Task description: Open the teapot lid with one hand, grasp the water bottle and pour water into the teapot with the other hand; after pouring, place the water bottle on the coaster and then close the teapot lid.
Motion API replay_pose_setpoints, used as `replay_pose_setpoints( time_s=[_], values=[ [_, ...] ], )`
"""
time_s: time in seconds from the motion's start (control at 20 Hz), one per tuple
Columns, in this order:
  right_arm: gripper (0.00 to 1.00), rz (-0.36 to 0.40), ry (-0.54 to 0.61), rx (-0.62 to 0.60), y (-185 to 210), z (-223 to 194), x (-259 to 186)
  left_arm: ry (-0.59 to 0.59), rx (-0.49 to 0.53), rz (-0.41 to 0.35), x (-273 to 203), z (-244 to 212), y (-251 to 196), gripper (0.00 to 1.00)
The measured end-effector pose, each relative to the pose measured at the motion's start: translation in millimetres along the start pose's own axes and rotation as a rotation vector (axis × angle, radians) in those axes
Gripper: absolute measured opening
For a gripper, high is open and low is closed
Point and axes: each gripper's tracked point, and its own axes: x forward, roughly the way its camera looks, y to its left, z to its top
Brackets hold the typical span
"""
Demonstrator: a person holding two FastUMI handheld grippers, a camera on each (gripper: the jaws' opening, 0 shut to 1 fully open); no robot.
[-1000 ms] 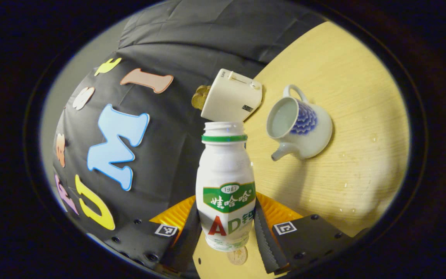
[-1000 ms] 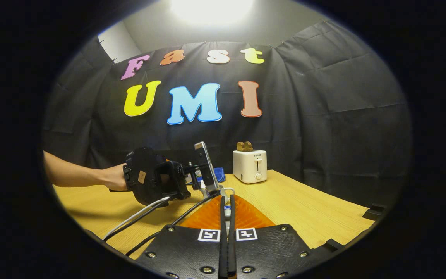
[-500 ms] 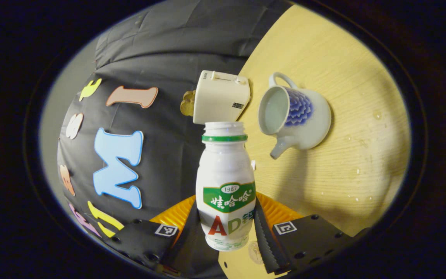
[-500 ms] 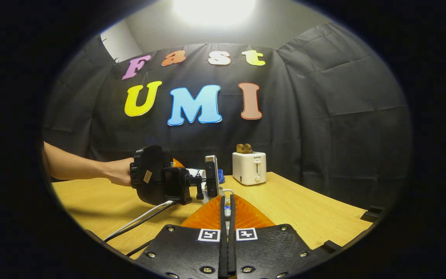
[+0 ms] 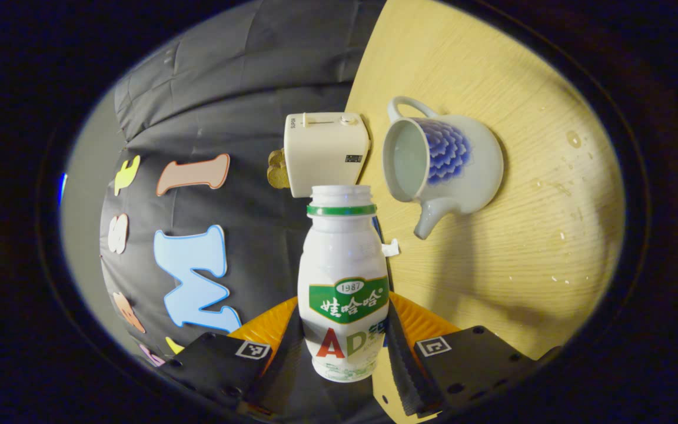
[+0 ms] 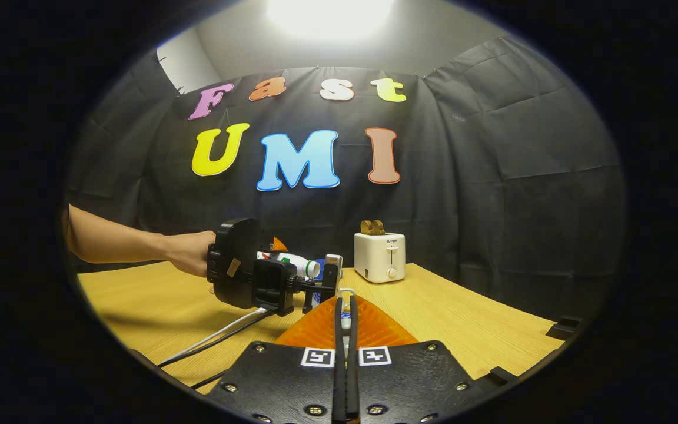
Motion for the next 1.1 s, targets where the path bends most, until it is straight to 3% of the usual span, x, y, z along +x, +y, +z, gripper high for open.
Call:
replay_pose_setpoints(
  time_s=[0.05,0.15,0.45,0.75,0.8,1.1],
  values=[
    [0.01,-0.001,0.001,-0.005,0,-1,1,0.002,0.011,0.001,1,-1,0,0.75],
    [0.01,0.003,0.002,-0.004,1,-1,0,0.006,0.025,-0.005,0,-2,0,0.80],
    [0.01,0.001,0.001,0.000,1,0,-2,0.005,0.061,0.012,0,-2,5,0.80],
    [0.01,0.000,-0.003,0.000,0,1,-2,0.008,0.096,0.028,0,-2,11,0.75],
    [0.01,-0.001,-0.004,0.000,0,1,-3,0.008,0.102,0.031,-1,-2,12,0.81],
    [0.01,-0.001,-0.007,-0.001,-1,3,-5,0.009,0.143,0.046,-2,-1,18,0.80]
  ],
)
